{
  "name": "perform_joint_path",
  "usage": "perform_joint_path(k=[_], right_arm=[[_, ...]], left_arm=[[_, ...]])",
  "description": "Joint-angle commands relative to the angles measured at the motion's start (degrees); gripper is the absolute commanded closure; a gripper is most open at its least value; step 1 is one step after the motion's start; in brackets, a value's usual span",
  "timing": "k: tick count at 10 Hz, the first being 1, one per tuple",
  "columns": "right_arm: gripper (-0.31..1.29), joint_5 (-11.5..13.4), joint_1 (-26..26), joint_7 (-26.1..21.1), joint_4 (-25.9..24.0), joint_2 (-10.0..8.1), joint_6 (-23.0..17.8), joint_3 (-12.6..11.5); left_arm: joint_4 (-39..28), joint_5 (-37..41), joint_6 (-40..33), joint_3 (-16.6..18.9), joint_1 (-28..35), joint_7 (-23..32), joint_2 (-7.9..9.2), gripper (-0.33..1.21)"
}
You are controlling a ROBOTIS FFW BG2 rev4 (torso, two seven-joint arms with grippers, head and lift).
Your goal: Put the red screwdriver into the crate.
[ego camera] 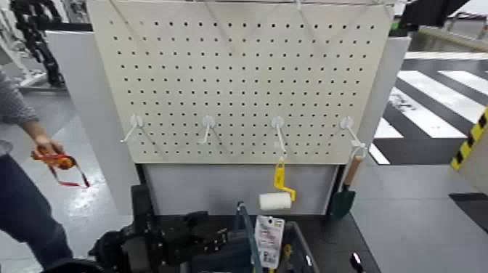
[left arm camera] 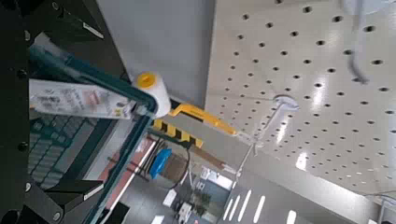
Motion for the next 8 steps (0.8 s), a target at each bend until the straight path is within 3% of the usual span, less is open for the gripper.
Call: perform_joint_path(k=[1,6,8], right_arm=[[0.2,0.0,0.1,0.0,0.0,0.06,-0.1,-0.2],[0.2,-0.4,0.2,0.3,0.0,0.24,-0.6,-0.5],[0.2,-0.4,0.2,0.3,-0.1,0.15,-0.6,-0.5]], left_arm=[[-4.1,-3.1,-7.5,1.4,4.2,8.0,-0.79,0.15],[-4.6,-10.5,-27.0,1.5,15.9,29.8,-5.27,0.13],[-4.8,-14.7,-30.3,3.0,19.1,33.1,-7.29,0.13]])
